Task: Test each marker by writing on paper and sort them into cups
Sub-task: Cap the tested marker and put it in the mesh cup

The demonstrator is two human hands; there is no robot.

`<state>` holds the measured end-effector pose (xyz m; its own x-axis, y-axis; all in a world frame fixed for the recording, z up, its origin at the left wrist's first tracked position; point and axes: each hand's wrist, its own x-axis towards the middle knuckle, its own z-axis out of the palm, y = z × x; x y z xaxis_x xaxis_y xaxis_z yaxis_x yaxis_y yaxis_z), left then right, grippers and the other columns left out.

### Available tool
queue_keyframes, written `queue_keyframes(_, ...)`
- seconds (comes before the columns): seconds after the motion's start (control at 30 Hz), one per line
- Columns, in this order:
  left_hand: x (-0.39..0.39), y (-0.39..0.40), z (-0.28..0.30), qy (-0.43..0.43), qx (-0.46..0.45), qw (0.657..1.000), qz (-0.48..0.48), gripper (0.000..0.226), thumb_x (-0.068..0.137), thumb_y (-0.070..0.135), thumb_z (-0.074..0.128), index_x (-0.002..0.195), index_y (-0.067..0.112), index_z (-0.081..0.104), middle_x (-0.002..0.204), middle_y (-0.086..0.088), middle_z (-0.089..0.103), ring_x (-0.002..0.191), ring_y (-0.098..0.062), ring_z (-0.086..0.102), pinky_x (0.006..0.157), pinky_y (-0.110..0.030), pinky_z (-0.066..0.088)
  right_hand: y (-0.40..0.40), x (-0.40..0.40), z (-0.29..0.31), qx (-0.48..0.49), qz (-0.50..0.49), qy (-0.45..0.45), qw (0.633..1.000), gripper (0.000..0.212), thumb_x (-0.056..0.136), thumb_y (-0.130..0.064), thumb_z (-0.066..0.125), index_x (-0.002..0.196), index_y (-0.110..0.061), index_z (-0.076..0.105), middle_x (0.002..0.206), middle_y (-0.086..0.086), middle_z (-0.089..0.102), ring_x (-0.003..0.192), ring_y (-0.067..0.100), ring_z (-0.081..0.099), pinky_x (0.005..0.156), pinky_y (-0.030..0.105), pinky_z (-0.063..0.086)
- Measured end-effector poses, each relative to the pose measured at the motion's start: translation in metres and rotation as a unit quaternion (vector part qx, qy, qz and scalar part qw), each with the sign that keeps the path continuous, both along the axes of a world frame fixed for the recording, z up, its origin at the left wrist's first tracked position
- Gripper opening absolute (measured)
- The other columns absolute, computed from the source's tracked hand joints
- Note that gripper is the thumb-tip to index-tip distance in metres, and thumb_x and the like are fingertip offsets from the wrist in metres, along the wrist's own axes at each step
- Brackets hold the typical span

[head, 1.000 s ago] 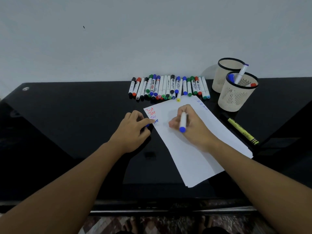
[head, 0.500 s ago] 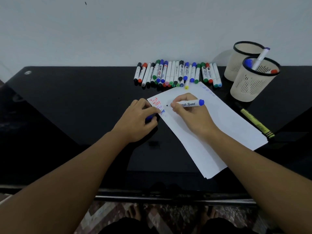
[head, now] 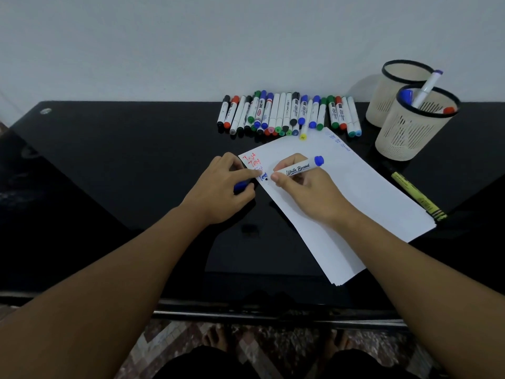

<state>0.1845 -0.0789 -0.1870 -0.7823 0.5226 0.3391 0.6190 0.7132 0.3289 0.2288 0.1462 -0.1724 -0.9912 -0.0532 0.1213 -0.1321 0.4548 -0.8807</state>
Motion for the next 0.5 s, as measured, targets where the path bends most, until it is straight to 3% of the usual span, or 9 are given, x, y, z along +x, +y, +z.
queue_keyframes(0.1, 0.0004, 0.0002, 0.0004, -0.007, 0.005, 1.000, 0.004, 0.036, 0.097, 0.032, 0.060, 0.132, 0.032, 0.067, 0.111, 0.005, 0.049, 0.102, -0.014, 0.045, 0.089, -0.025, 0.039, -0.0017, 0.0006, 0.0015, 0.013, 0.002, 0.009, 1.000, 0.007, 0.098, -0.039, 0.069, 0.102, -0.033, 0.067, 0.093, -0.004, 0.070, 0.084, 0.012, 0.063, 0.080, 0.037, 0.053)
queue_keyframes(0.27, 0.0012, 0.0002, 0.0015, -0.012, 0.009, 1.000, 0.004, 0.037, 0.097, 0.033, 0.058, 0.132, 0.031, 0.068, 0.110, 0.004, 0.049, 0.103, -0.014, 0.045, 0.089, -0.024, 0.035, -0.0031, 0.0001, 0.0027, 0.018, 0.006, 0.000, 1.000, 0.009, 0.098, -0.048, 0.061, 0.096, -0.041, 0.066, 0.096, 0.006, 0.070, 0.095, 0.027, 0.068, 0.091, 0.055, 0.054)
queue_keyframes(0.5, 0.0012, 0.0003, 0.0016, -0.020, 0.005, 1.000, 0.011, 0.036, 0.098, 0.033, 0.060, 0.132, 0.032, 0.067, 0.112, 0.005, 0.049, 0.104, -0.012, 0.044, 0.089, -0.024, 0.035, -0.0038, -0.0005, 0.0022, 0.045, 0.015, -0.007, 0.999, 0.010, 0.102, -0.044, 0.057, 0.095, -0.039, 0.063, 0.094, 0.006, 0.070, 0.095, 0.027, 0.068, 0.091, 0.054, 0.054)
